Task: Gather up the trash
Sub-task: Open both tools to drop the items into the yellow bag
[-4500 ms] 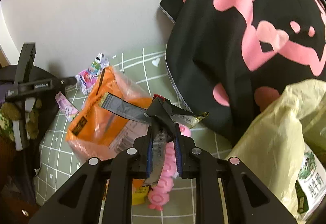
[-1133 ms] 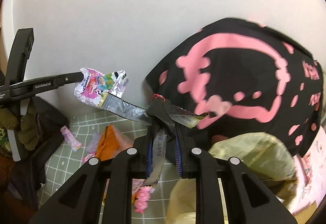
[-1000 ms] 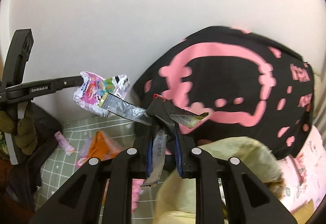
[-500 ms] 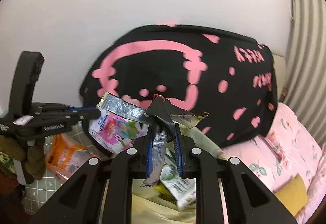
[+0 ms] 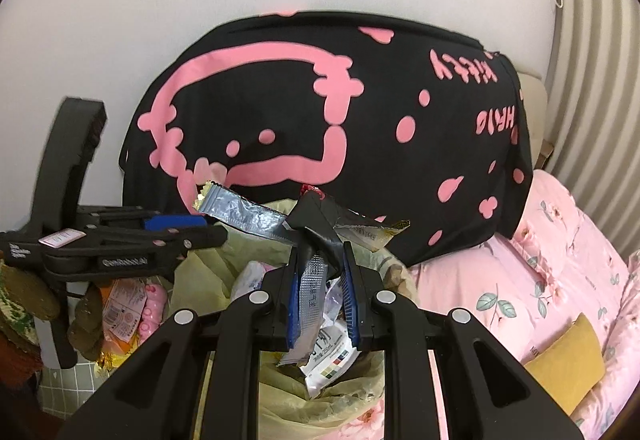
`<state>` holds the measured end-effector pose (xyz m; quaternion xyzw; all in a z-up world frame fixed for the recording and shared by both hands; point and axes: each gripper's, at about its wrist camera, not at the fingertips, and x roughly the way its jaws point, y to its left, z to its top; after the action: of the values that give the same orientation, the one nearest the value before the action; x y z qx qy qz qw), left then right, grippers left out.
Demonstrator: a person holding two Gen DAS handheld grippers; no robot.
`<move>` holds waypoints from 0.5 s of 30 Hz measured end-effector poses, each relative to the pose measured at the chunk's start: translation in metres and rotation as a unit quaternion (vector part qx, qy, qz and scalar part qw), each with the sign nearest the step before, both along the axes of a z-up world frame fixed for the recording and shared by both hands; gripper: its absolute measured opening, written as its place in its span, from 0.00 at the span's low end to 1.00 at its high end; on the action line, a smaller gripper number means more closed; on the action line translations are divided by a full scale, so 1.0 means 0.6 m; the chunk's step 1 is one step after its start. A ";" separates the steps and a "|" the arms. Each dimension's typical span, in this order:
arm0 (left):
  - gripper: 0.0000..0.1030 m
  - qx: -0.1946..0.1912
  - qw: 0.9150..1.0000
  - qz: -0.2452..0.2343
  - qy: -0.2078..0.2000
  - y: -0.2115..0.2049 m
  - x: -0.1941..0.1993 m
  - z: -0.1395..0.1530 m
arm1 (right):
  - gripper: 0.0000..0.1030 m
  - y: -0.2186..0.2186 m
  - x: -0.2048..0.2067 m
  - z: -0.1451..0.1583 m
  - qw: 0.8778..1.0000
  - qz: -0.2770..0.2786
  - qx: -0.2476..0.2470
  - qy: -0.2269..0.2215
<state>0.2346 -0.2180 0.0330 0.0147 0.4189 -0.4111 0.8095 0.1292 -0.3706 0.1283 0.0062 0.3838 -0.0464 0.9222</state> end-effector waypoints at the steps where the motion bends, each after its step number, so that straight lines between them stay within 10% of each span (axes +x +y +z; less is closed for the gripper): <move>1: 0.38 0.004 1.000 0.004 -0.005 0.003 -0.002 0.002 | 0.18 0.001 0.002 -0.005 1.000 0.002 0.004 0.003; 15: 0.39 0.004 0.997 0.081 0.000 0.159 -0.043 -0.003 | 0.18 0.051 0.023 -0.052 0.998 0.039 0.022 0.033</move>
<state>0.2087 -0.1226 0.0310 -0.0163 0.4206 -0.3423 0.8400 0.1429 -0.3401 0.0970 0.0095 0.4148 -0.0019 0.9099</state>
